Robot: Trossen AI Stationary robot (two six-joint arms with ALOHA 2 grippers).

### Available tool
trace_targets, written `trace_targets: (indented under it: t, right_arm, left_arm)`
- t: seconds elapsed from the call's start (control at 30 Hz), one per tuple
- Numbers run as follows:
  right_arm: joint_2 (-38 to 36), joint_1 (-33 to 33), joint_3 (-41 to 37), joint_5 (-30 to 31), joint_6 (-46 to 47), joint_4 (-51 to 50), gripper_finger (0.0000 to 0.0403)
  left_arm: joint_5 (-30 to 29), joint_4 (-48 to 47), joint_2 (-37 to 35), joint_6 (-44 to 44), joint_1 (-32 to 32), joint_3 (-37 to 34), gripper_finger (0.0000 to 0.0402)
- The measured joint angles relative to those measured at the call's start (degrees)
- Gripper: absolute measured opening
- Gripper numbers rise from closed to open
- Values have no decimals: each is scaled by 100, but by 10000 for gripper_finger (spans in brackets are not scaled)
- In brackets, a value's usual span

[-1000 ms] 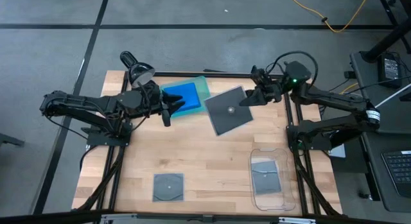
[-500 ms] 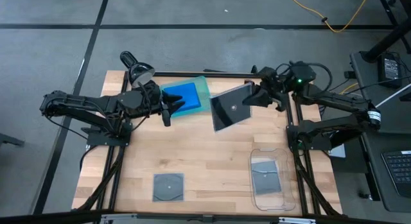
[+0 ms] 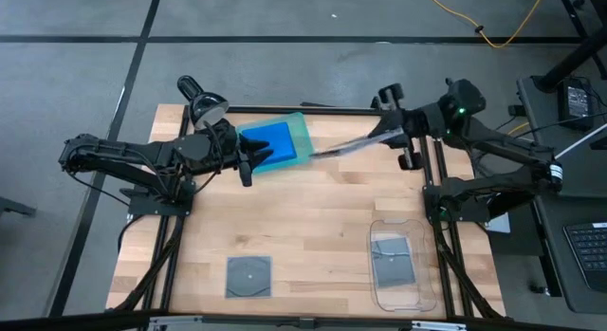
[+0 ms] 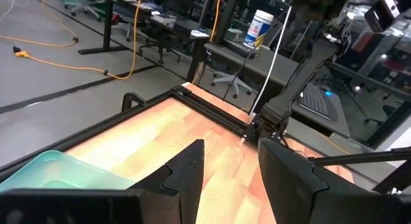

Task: Pick & place jewel cases by type
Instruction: Put the right black CD case into the transparent bin

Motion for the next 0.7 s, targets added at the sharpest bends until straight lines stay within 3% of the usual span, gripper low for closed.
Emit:
trace_targets:
  t: [0.27, 0.5, 0.7]
  right_arm:
    - [-4, 90, 787, 213, -2815, -1394, 32]
    - [0, 479, 1238, 2002, -5796, -3664, 36]
    - [4, 941, 1275, 3850, -7202, -3983, 32]
  left_arm:
    - [-229, 0, 0, -27, -1, 0, 141]
    - [-340, -2, 0, -157, -2, 0, 141]
    - [-652, -2, 0, -197, -2, 0, 141]
